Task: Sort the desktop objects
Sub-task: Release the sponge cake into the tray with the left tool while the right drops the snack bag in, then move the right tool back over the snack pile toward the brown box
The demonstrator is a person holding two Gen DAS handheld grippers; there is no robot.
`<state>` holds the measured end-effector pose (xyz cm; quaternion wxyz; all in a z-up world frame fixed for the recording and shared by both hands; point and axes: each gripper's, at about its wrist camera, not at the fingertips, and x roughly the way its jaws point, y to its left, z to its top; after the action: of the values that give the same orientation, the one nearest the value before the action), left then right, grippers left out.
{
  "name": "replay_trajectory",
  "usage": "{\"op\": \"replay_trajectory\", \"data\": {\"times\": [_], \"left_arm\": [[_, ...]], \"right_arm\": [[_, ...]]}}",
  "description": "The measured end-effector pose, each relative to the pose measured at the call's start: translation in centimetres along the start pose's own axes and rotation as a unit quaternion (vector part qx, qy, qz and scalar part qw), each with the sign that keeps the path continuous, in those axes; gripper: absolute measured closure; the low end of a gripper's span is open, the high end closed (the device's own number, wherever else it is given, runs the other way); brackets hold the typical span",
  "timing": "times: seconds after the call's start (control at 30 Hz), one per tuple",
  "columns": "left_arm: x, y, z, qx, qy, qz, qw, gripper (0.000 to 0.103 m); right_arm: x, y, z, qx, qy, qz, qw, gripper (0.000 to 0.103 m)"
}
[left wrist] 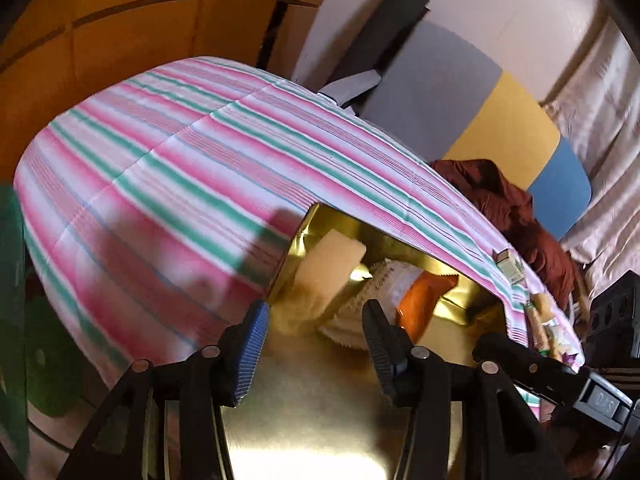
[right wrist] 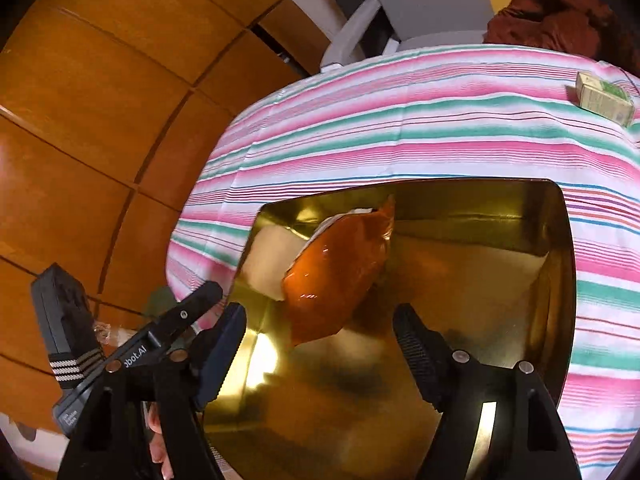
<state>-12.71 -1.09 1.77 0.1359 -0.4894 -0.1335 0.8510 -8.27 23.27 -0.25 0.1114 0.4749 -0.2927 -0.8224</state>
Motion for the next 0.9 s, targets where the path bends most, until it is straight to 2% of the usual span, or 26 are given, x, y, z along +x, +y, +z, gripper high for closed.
{"op": "replay_trajectory", "data": {"times": [0.03, 0.1, 0.37, 0.47, 0.7, 0.9], "left_arm": [[-0.2, 0.0, -0.4, -0.003, 0.0, -0.006, 1.0, 0.054], [-0.2, -0.2, -1.3, -0.007, 0.006, -0.017, 0.9998, 0.054], [0.6, -3.4, -4.5, 0.024, 0.036, -0.034, 0.9985, 0.054], [0.6, -4.9, -5.9, 0.04, 0.043, -0.043, 0.9973, 0.054], [0.5, -9.1, -7.9, 0.097, 0.046, -0.057, 0.9927, 0.054], [-0.1, -12.6, -9.6, 0.14, 0.046, -0.081, 0.9858, 0.054]], "right_arm": [[-0.3, 0.1, -0.3, -0.005, -0.005, -0.001, 1.0, 0.014], [-1.1, 0.3, -0.9, -0.012, -0.013, -0.005, 1.0, 0.01], [-4.5, -0.1, -3.0, -0.047, -0.028, -0.018, 0.998, 0.008], [-6.2, -0.7, -3.9, -0.056, -0.044, -0.036, 0.997, 0.001], [-9.9, -2.8, -5.6, -0.108, -0.078, -0.062, 0.989, 0.0], [-13.6, -7.2, -6.7, -0.104, -0.097, -0.1, 0.985, 0.0]]}}
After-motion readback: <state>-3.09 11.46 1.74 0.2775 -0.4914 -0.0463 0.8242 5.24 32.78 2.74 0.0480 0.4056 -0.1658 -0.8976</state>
